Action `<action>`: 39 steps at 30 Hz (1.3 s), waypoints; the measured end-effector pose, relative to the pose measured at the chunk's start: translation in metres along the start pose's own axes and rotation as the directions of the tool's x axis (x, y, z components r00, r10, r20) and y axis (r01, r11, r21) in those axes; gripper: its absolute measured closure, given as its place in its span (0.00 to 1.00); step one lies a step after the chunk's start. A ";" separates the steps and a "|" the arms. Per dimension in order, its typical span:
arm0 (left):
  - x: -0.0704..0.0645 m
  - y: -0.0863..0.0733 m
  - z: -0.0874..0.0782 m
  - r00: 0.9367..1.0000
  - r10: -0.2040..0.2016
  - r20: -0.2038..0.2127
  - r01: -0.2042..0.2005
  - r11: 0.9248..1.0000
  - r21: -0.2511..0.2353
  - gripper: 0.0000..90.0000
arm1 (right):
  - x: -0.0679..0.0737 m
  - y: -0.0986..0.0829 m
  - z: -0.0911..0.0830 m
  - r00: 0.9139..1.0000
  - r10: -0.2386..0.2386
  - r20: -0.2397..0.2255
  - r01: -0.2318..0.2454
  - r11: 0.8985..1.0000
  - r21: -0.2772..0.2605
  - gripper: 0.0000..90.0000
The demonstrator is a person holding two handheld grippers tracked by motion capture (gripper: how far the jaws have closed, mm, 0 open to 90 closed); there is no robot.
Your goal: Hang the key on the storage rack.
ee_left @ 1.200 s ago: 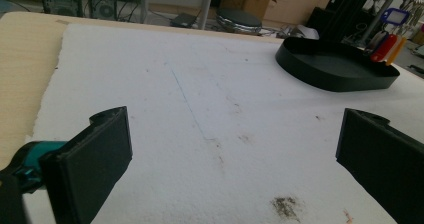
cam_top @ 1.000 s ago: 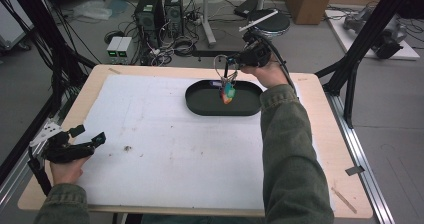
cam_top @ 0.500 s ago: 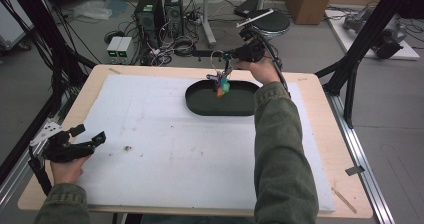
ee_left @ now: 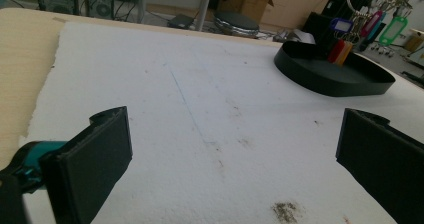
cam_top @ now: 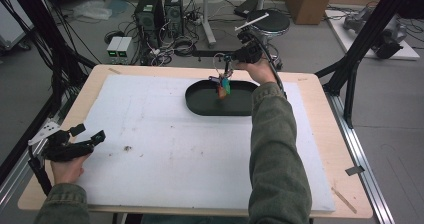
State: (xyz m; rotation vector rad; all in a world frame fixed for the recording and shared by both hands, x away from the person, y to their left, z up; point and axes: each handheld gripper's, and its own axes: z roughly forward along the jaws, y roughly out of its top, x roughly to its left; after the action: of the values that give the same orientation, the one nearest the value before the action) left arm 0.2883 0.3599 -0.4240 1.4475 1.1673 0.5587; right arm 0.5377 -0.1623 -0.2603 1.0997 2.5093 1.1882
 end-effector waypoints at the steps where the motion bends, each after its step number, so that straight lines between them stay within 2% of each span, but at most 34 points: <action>1: 0.001 0.000 0.000 1.000 -0.003 -0.002 0.003 1.000 0.000 0.02 | 0.000 -0.001 0.001 1.000 0.002 0.011 -0.002 1.000 0.014 0.97; 9: 0.000 0.000 0.001 1.000 0.000 -0.003 0.000 1.000 0.004 0.02 | 0.000 -0.001 0.007 1.000 0.005 0.029 -0.005 1.000 0.024 0.94; 10: 0.001 0.000 0.001 1.000 0.002 -0.006 -0.002 1.000 0.013 0.02 | 0.000 -0.002 0.010 1.000 0.004 0.020 -0.005 0.999 0.036 0.91; 13: 0.001 0.000 0.001 1.000 0.003 -0.007 -0.003 1.000 0.011 0.02 | 0.000 -0.003 0.009 0.999 0.024 0.037 -0.025 0.999 0.026 0.80; 14: 0.001 0.000 0.001 1.000 0.003 -0.007 -0.003 1.000 0.011 0.02 | 0.000 -0.003 0.009 0.999 0.024 0.037 -0.025 0.999 0.026 0.80; 15: 0.001 0.000 0.001 1.000 0.003 -0.007 -0.002 1.000 0.010 0.02 | 0.000 -0.003 0.008 0.999 0.028 0.040 -0.029 0.999 0.020 0.75; 16: 0.001 0.000 0.001 1.000 0.002 -0.006 -0.002 1.000 0.009 0.02 | 0.001 -0.004 0.006 0.998 0.039 0.045 -0.040 0.999 0.019 0.62; 18: 0.001 0.000 0.001 1.000 0.003 -0.007 -0.003 1.000 0.010 0.02 | 0.001 -0.004 0.006 0.998 0.039 0.047 -0.040 0.999 0.020 0.58; 19: 0.000 0.000 0.001 1.000 0.002 -0.006 -0.002 1.000 0.009 0.02 | 0.004 -0.006 0.004 0.997 0.033 0.064 -0.034 0.999 0.010 0.44; 21: 0.000 0.000 0.001 1.000 0.003 -0.006 -0.003 1.000 0.009 0.02 | 0.006 -0.007 0.003 0.996 0.045 0.079 -0.046 0.999 0.013 0.37; 23: 0.001 0.000 0.001 1.000 0.001 -0.008 -0.001 1.000 0.010 0.02 | 0.009 -0.006 0.001 0.996 0.050 0.069 -0.051 0.999 0.005 0.28; 24: 0.001 0.000 0.001 1.000 0.001 -0.008 -0.001 1.000 0.010 0.02 | 0.011 -0.005 0.000 0.996 0.040 0.081 -0.040 0.999 -0.002 0.22; 25: 0.001 0.000 0.001 1.000 0.001 -0.008 -0.001 1.000 0.011 0.02 | 0.015 -0.004 -0.001 0.994 0.040 0.106 -0.040 0.999 -0.004 0.20; 26: 0.001 0.000 0.001 1.000 0.001 -0.008 -0.001 1.000 0.011 0.02 | 0.015 -0.004 -0.002 0.994 0.029 0.103 -0.028 1.000 -0.013 0.16; 27: 0.001 0.000 0.001 1.000 -0.001 -0.007 0.001 1.000 0.008 0.02 | 0.016 -0.004 -0.003 0.994 0.041 0.100 -0.041 0.999 -0.008 0.12; 29: 0.001 0.000 0.001 1.000 -0.003 -0.009 0.003 1.000 0.006 0.02 | 0.017 -0.004 -0.005 0.994 0.047 0.094 -0.047 0.999 -0.003 0.11; 30: 0.001 0.000 0.001 1.000 -0.001 -0.008 0.001 1.000 0.008 0.02 | 0.018 -0.005 -0.007 0.991 0.065 0.116 -0.069 0.997 0.029 0.01; 34: 0.000 0.000 0.001 1.000 -0.001 -0.009 0.001 1.000 0.008 0.02 | 0.022 -0.006 -0.011 0.990 0.058 0.129 -0.067 0.996 0.062 0.00; 35: 0.000 0.000 0.001 1.000 -0.001 -0.008 0.001 1.000 0.009 0.02 | 0.027 -0.006 -0.015 0.988 0.035 0.150 -0.046 0.997 0.068 0.01; 38: 0.000 0.000 0.001 1.000 0.000 -0.007 0.000 1.000 0.006 0.02 | 0.030 -0.006 -0.020 0.986 0.027 0.164 -0.039 0.997 0.068 0.00; 39: 0.000 0.000 0.001 1.000 0.002 -0.009 -0.002 1.000 0.005 0.02 | 0.034 -0.006 -0.024 0.982 0.013 0.186 -0.027 0.997 0.072 0.00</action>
State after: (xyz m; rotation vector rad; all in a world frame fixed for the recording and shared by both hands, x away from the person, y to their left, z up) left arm 0.2887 0.3595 -0.4239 1.4519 1.1753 0.5643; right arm 0.4999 -0.1565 -0.2427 1.1961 2.4221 0.9551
